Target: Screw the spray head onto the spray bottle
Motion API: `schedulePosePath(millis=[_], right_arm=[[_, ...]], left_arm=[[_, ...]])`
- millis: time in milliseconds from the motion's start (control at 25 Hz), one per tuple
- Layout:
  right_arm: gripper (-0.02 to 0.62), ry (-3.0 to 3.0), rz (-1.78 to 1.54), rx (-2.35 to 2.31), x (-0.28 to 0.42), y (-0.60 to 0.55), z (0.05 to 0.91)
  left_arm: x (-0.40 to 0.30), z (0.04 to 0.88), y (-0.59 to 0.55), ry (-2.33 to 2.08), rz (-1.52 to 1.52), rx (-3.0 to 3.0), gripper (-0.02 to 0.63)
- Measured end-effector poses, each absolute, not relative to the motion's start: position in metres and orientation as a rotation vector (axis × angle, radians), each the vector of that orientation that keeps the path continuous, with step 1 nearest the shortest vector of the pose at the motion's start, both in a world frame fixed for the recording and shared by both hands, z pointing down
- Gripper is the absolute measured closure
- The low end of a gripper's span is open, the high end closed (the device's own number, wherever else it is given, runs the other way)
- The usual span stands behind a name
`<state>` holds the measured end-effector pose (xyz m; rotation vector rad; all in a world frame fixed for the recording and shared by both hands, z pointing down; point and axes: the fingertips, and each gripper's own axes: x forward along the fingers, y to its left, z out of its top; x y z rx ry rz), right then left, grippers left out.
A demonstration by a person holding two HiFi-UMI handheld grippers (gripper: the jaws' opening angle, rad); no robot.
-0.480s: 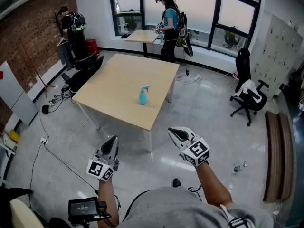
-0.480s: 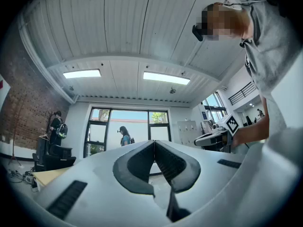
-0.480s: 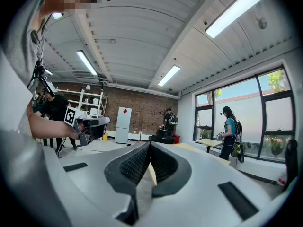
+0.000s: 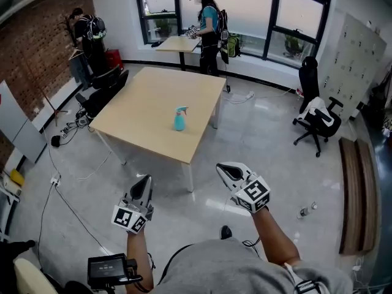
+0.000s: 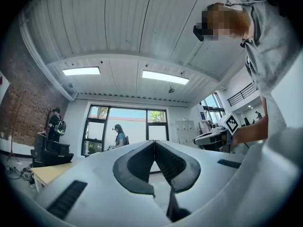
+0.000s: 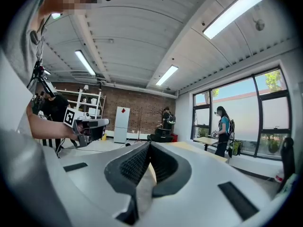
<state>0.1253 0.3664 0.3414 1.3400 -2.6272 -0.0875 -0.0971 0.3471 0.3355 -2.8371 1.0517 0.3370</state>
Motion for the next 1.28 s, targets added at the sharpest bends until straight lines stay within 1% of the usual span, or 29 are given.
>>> schedulePosePath(millis=[520,880,1080,1280], right_arm=[[0.588,-2.67,-0.038,1.362,0.128,0.387,0.343],[0.588,-2.641,-0.06,1.379,0.137,0.393,0.34],[0.588,-2.637,-0.046,1.366,0.147,0.379,0.347],[0.588,-2.662,-0.008,1.324,0.154,0.333,0.363]], left_arm=[[-0.092,0.341,0.36,1.028,0.338,-2.867,0.6],[-0.085,0.346,0.35,1.018,0.404,-2.903,0.6],[-0.072,0.357,0.332,1.002,0.408,-2.933,0.6],[-0.058,0.374,0.293,1.032,0.366,-2.958,0.6]])
